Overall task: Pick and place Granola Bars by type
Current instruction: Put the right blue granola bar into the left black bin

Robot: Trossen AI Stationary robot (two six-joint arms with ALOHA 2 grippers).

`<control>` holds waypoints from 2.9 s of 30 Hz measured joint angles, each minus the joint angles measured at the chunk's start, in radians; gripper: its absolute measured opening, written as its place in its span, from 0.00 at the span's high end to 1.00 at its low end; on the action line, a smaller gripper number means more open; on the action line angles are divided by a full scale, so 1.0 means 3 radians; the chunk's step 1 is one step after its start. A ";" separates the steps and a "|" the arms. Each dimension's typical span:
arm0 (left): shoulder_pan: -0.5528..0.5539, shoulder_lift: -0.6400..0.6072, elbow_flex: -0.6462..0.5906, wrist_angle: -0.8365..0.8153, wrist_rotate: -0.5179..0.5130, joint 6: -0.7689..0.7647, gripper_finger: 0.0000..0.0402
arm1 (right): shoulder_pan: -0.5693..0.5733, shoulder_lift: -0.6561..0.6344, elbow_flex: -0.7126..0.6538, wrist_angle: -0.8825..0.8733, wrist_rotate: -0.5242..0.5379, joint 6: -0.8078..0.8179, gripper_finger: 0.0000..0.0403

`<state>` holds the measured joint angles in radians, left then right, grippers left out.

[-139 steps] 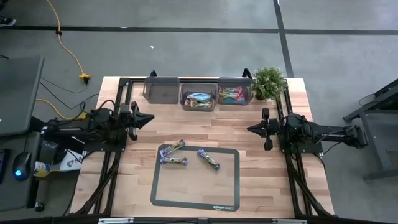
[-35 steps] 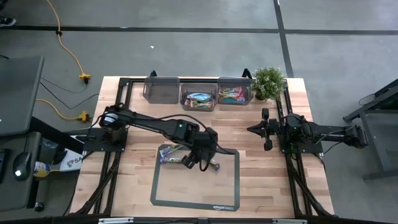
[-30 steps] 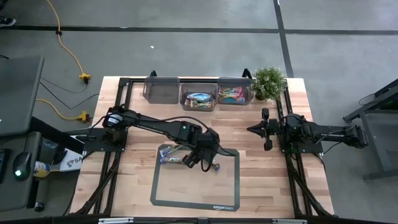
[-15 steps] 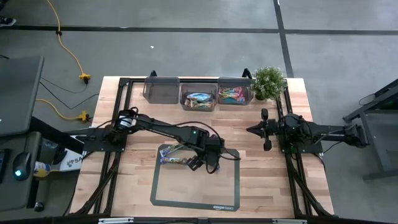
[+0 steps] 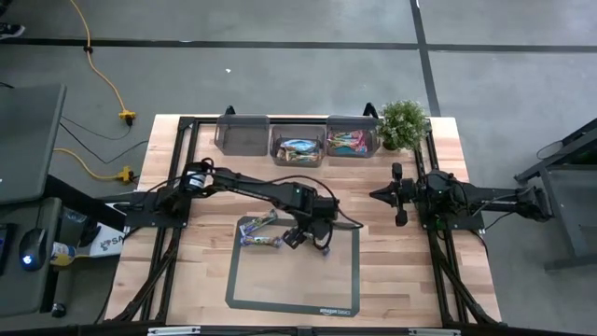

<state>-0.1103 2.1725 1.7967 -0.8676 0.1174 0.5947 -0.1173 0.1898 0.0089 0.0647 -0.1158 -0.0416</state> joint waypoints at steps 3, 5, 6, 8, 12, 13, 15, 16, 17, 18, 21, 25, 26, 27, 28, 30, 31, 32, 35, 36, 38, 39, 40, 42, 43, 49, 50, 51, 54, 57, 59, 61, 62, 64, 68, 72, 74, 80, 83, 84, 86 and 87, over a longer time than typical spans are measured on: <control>-0.0002 0.0022 0.0006 -0.0032 0.0013 -0.0002 0.29 | 0.0001 0.0000 0.0000 0.0000 0.0001 0.0000 1.00; -0.0003 0.0058 0.0006 0.0018 0.0012 0.0013 0.29 | 0.0001 0.0000 0.0000 0.0002 0.0000 0.0000 1.00; -0.0004 0.0080 0.0011 0.0070 0.0008 0.0014 0.29 | 0.0001 0.0000 -0.0001 0.0004 0.0000 0.0000 1.00; -0.0005 0.0097 0.0000 0.0025 -0.0006 0.0012 0.29 | 0.0000 0.0000 -0.0001 0.0000 0.0000 0.0000 1.00; -0.0004 0.0088 -0.0019 0.0060 -0.0011 0.0012 0.29 | 0.0001 0.0000 0.0000 0.0000 0.0001 0.0000 1.00; -0.0004 0.0088 -0.0038 0.0052 -0.0013 0.0011 0.29 | 0.0000 0.0000 0.0000 0.0001 0.0000 0.0000 1.00; -0.0003 0.0088 -0.0081 0.0042 -0.0014 0.0011 0.29 | 0.0001 0.0000 0.0000 0.0000 0.0000 0.0000 1.00; -0.0003 0.0088 -0.0106 0.0049 -0.0014 0.0011 0.29 | 0.0000 0.0000 0.0000 -0.0002 0.0000 0.0000 1.00; -0.0003 0.0088 -0.0138 0.0058 -0.0014 0.0011 0.29 | 0.0000 0.0000 0.0000 -0.0001 0.0000 0.0000 1.00; -0.0004 0.0088 -0.0171 0.0071 -0.0014 0.0011 0.29 | 0.0001 0.0000 -0.0001 0.0001 0.0000 0.0000 1.00; -0.0005 0.0088 -0.0254 0.0164 -0.0016 0.0010 0.29 | 0.0000 0.0000 -0.0001 0.0001 0.0000 0.0000 1.00; -0.0005 0.0088 -0.0280 0.0229 -0.0091 0.0011 0.29 | 0.0000 0.0000 -0.0001 0.0000 0.0001 -0.0001 1.00; -0.0005 0.0088 -0.0280 0.0254 -0.0101 0.0010 0.29 | 0.0000 0.0000 -0.0001 0.0000 0.0000 0.0000 1.00; -0.0005 0.0088 -0.0280 0.0282 -0.0102 0.0010 0.29 | 0.0000 0.0000 -0.0001 0.0000 0.0000 0.0000 1.00; -0.0005 0.0088 -0.0280 0.0299 -0.0102 0.0010 0.29 | 0.0000 0.0000 -0.0001 0.0000 0.0000 0.0000 1.00; -0.0005 0.0088 -0.0280 0.0314 -0.0096 0.0008 0.29 | 0.0001 0.0000 -0.0001 0.0000 0.0001 -0.0001 1.00; -0.0004 0.0088 -0.0280 0.0313 -0.0073 0.0000 0.29 | 0.0001 0.0000 -0.0001 0.0000 0.0001 -0.0001 1.00; -0.0004 0.0088 -0.0280 0.0306 -0.0045 -0.0008 0.29 | 0.0000 0.0000 0.0000 0.0000 0.0001 -0.0001 1.00; -0.0008 0.0088 -0.0280 0.0241 0.0026 -0.0077 0.29 | 0.0001 0.0000 0.0000 0.0000 0.0001 -0.0001 1.00; -0.0009 0.0088 -0.0280 0.0228 0.0030 -0.0079 0.29 | 0.0001 0.0000 -0.0001 0.0000 0.0001 -0.0001 1.00; -0.0027 0.0088 -0.0280 0.0211 0.0042 -0.0078 0.29 | 0.0000 0.0000 -0.0001 0.0000 0.0001 0.0000 1.00; -0.0031 0.0088 -0.0280 0.0216 0.0031 -0.0078 0.29 | 0.0001 0.0000 -0.0001 0.0000 0.0000 0.0001 1.00; -0.0035 0.0097 -0.0280 0.0228 0.0021 -0.0076 0.29 | 0.0000 0.0000 0.0000 0.0000 0.0001 0.0001 1.00; -0.0052 0.0112 -0.0280 0.0249 0.0022 -0.0078 0.29 | 0.0001 0.0000 -0.0001 0.0000 0.0000 0.0000 1.00; -0.0055 0.0116 -0.0280 0.0238 0.0026 -0.0079 0.29 | 0.0000 0.0000 -0.0001 0.0000 0.0001 0.0000 1.00; -0.0120 0.0212 -0.0265 0.0276 0.0023 -0.0117 0.29 | 0.0000 -0.0001 0.0000 -0.0001 0.0001 -0.0001 1.00; -0.0120 0.0225 -0.0264 0.0282 0.0017 -0.0118 0.29 | 0.0000 0.0000 0.0000 0.0000 0.0000 -0.0001 1.00; -0.0120 0.0228 -0.0264 0.0284 0.0022 -0.0126 0.29 | 0.0001 -0.0001 0.0000 0.0000 0.0000 0.0000 1.00; -0.0115 0.0233 -0.0266 0.0303 0.0021 -0.0167 0.29 | 0.0001 -0.0001 -0.0001 0.0000 0.0001 0.0000 1.00; -0.0114 0.0237 -0.0267 0.0313 0.0012 -0.0167 0.29 | 0.0000 -0.0001 -0.0001 0.0000 0.0001 -0.0001 1.00; -0.0114 0.0240 -0.0268 0.0314 0.0009 -0.0167 0.29 | 0.0000 -0.0001 -0.0001 -0.0001 0.0001 -0.0001 1.00; -0.0114 0.0242 -0.0270 0.0318 0.0007 -0.0171 0.29 | 0.0000 -0.0001 -0.0001 0.0000 0.0001 -0.0001 1.00; -0.0114 0.0243 -0.0270 0.0320 0.0006 -0.0177 0.29 | 0.0000 -0.0001 -0.0001 -0.0001 0.0001 -0.0001 1.00; -0.0114 0.0245 -0.0271 0.0329 0.0000 -0.0179 0.29 | 0.0000 -0.0001 -0.0001 0.0000 0.0001 0.0000 1.00; -0.0114 0.0245 -0.0274 0.0355 -0.0034 -0.0190 0.35 | 0.0000 -0.0001 -0.0001 -0.0001 0.0001 0.0000 1.00; -0.0114 0.0245 -0.0274 0.0370 -0.0044 -0.0189 0.46 | 0.0000 -0.0001 0.0000 0.0000 0.0001 0.0001 1.00; -0.0114 0.0245 -0.0274 0.0377 -0.0039 -0.0188 0.51 | 0.0000 -0.0001 -0.0001 -0.0001 0.0001 -0.0001 1.00; -0.0114 0.0245 -0.0274 0.0388 -0.0025 -0.0187 0.63 | 0.0000 -0.0001 0.0000 -0.0001 0.0000 -0.0001 1.00; -0.0115 0.0246 -0.0275 0.0388 -0.0065 -0.0207 0.67 | 0.0001 -0.0001 -0.0001 0.0000 0.0000 -0.0001 1.00; -0.0116 0.0246 -0.0275 0.0388 -0.0084 -0.0236 0.69 | 0.0000 -0.0001 -0.0001 -0.0001 0.0001 -0.0001 1.00; -0.0116 0.0246 -0.0275 0.0384 -0.0100 -0.0262 0.71 | 0.0000 -0.0001 0.0000 -0.0001 0.0000 -0.0001 1.00; -0.0116 0.0246 -0.0276 0.0384 -0.0102 -0.0275 0.73 | 0.0001 -0.0001 -0.0001 -0.0001 0.0000 -0.0001 1.00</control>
<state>-0.1452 2.2463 1.7139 -0.7525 0.0868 0.5122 -0.1169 0.1894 0.0086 0.0643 -0.1158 -0.0418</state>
